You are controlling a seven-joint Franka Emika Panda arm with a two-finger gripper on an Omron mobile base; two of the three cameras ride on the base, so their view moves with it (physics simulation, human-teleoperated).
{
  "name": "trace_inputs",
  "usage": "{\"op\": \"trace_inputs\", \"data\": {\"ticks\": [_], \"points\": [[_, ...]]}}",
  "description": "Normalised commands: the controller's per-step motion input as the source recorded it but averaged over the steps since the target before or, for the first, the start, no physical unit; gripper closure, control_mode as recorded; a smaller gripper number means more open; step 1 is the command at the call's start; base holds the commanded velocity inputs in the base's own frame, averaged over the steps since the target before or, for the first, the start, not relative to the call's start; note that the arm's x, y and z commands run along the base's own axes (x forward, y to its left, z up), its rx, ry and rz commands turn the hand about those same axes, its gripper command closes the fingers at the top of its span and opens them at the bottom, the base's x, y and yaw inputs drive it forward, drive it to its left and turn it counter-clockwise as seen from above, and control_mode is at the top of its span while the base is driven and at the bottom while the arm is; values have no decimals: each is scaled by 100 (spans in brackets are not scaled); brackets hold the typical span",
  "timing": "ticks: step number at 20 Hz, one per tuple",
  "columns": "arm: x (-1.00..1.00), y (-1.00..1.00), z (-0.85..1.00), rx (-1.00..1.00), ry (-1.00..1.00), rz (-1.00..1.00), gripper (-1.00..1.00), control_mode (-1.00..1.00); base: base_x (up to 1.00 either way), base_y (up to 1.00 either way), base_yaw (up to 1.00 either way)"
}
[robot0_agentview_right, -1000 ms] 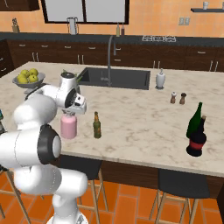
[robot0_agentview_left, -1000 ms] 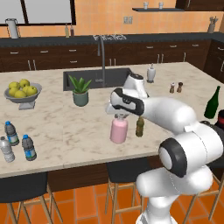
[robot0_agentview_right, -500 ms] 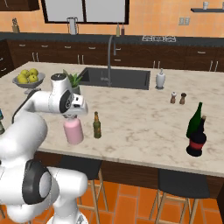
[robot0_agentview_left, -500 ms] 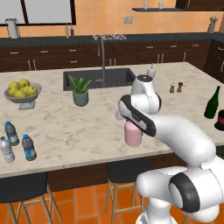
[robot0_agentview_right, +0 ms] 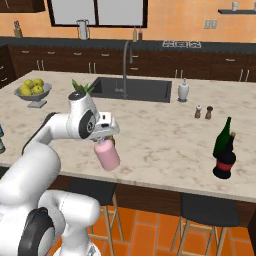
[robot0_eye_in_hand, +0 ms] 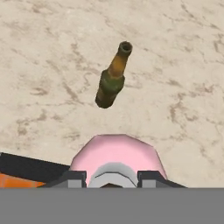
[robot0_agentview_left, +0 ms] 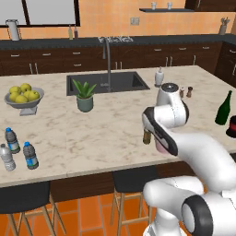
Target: Move the plastic bottles in the middle to the plastics group, and the glass bottles in the middle to the glass group.
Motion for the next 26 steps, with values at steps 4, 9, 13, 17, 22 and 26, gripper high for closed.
{"op": "trace_inputs", "data": {"ticks": [4,9,13,17,22,26], "points": [[0,-94,0,-1,1,0,100,-100,0,0,0],[7,-96,0,0,5,0,100,-100,0,0,0],[23,-97,1,0,1,0,100,-100,0,0,0],[31,-97,4,0,3,0,100,-100,0,0,0],[33,-95,9,0,5,0,100,-100,0,0,0],[30,-88,9,2,1,0,100,-100,0,0,0]]}}
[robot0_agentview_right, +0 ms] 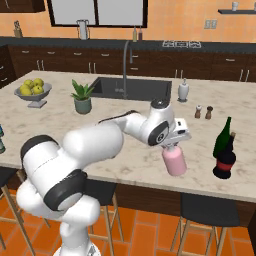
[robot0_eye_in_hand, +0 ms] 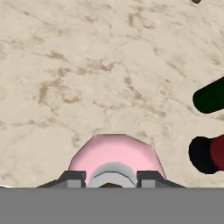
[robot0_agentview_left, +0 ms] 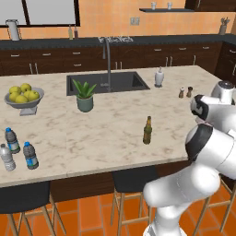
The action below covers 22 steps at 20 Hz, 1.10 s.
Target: Move the plastic bottles in the middle to the plastics group, and the glass bottles in the middle to the glass group.
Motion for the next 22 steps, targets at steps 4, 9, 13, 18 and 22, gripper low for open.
{"op": "trace_inputs", "data": {"ticks": [4,9,13,18,22], "points": [[32,-82,0,5,2,0,100,-100,0,0,0],[35,-59,-3,15,2,0,100,-100,0,0,0],[39,-19,-24,17,0,0,100,-100,0,0,0],[44,-20,-27,12,3,0,100,-100,0,0,0],[35,-19,-29,6,1,0,100,-100,0,0,0]]}}
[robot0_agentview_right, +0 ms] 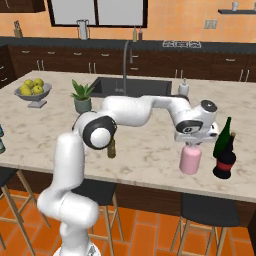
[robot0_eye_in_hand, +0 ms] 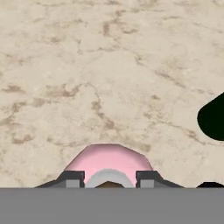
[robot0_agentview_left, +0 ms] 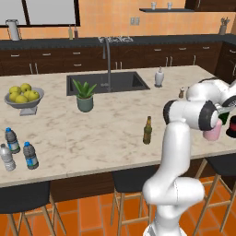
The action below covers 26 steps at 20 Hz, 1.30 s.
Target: Move the plastic bottles in the middle to the plastics group, and the glass bottles in the middle to the glass group.
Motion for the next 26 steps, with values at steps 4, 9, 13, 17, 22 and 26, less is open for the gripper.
{"op": "trace_inputs", "data": {"ticks": [4,9,13,17,22,26], "points": [[15,-4,-49,0,1,0,100,-100,0,0,0],[-8,37,-74,-9,2,0,-100,-100,0,0,0],[-18,47,-46,-20,1,0,-100,-100,0,0,0],[-12,24,-20,-27,0,0,-100,-100,0,0,0],[-22,6,11,-17,-14,0,-100,-100,0,0,0],[-9,10,57,-5,-1,-3,-100,-100,0,0,0]]}}
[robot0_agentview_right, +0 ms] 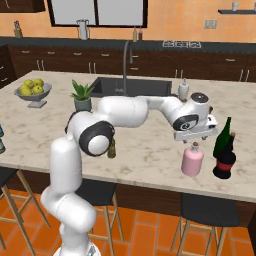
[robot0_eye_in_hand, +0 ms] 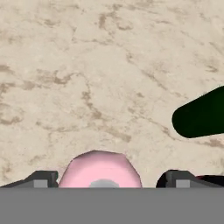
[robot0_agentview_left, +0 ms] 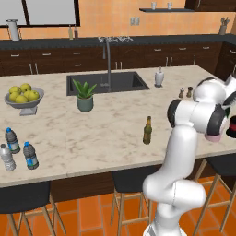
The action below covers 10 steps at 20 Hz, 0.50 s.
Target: Move the plastic bottles in the middle to the plastics group, and the glass bottles in the middle to the glass group.
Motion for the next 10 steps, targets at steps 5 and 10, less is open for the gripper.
{"op": "trace_inputs", "data": {"ticks": [5,10], "points": [[-13,55,41,-4,-1,-1,-100,-100,0,0,0],[-31,81,14,0,0,0,-100,-100,0,0,0]]}}
